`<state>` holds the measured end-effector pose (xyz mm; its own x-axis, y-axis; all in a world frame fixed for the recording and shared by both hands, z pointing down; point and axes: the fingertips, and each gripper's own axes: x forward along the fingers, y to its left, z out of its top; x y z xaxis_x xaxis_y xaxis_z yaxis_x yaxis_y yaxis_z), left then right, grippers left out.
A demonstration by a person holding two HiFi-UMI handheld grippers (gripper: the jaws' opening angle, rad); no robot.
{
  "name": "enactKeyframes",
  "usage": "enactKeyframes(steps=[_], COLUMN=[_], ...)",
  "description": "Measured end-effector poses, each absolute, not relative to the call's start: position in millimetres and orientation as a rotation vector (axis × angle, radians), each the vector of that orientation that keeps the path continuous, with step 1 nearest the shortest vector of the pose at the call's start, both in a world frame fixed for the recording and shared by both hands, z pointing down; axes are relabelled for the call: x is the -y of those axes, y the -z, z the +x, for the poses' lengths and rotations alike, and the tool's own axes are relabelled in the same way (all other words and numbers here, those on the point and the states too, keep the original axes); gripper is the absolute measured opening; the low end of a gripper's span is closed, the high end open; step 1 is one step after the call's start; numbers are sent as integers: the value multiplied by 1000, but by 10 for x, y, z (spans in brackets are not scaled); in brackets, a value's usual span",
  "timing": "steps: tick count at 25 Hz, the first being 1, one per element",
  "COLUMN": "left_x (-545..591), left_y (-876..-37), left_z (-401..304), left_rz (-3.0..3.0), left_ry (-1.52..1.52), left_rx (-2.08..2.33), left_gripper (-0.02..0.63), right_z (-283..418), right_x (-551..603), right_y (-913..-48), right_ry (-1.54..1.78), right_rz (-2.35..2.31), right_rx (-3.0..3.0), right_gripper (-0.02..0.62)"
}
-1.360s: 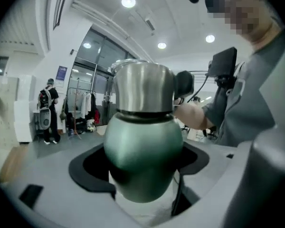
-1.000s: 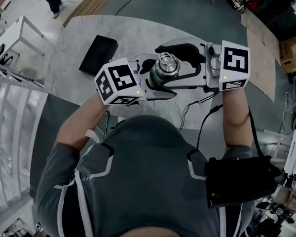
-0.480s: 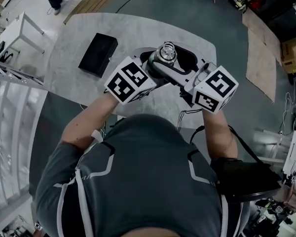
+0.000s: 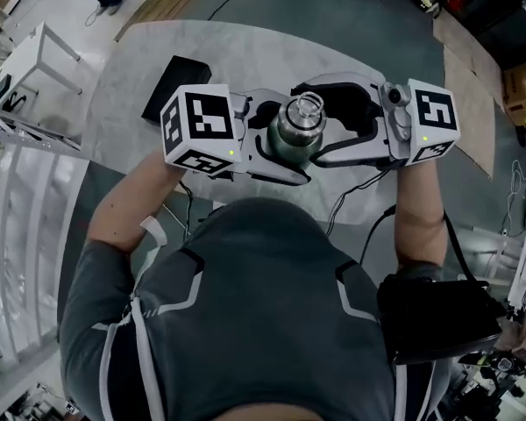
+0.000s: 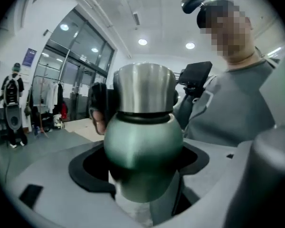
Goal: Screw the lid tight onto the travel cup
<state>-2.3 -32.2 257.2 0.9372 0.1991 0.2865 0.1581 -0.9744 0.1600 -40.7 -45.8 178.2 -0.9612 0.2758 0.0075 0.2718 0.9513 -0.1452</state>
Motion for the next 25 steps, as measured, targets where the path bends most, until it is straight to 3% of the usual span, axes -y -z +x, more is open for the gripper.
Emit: enactKeyframes(steps=[4,7,14,17,19,21,25], left_x=[172,106,748,849,755,514,103], left_y=[-2566,-2644,-3090,-3223,-3198,-3029,-2692], left_z=[135,278,206,162,166,188,144], left_rz=[2922,2923,2917,2912,2941,2992,3009], left_ry=[-457,-486,-766,-827,-795,-685,-565], left_rx=[-393,-362,326,467,358,98,-308], left_gripper=[391,391,391,391,391,391,391], right_z=[-404,-321,-301,-307,-305,-270,-295], right_x=[302,226,759,829,741,533,194], right_y=[-1783,-1801,-2183,-2308,-2305,-2189,-1897], right_ry=[-151,-162,-102,-91,-89,-85,-67], right_rz=[-575,-559,357,542,406,84,-457], right_rx=[3038,3066,3031,2982,2997,3050,3082], right_gripper=[331,281,279,279,281,325,325])
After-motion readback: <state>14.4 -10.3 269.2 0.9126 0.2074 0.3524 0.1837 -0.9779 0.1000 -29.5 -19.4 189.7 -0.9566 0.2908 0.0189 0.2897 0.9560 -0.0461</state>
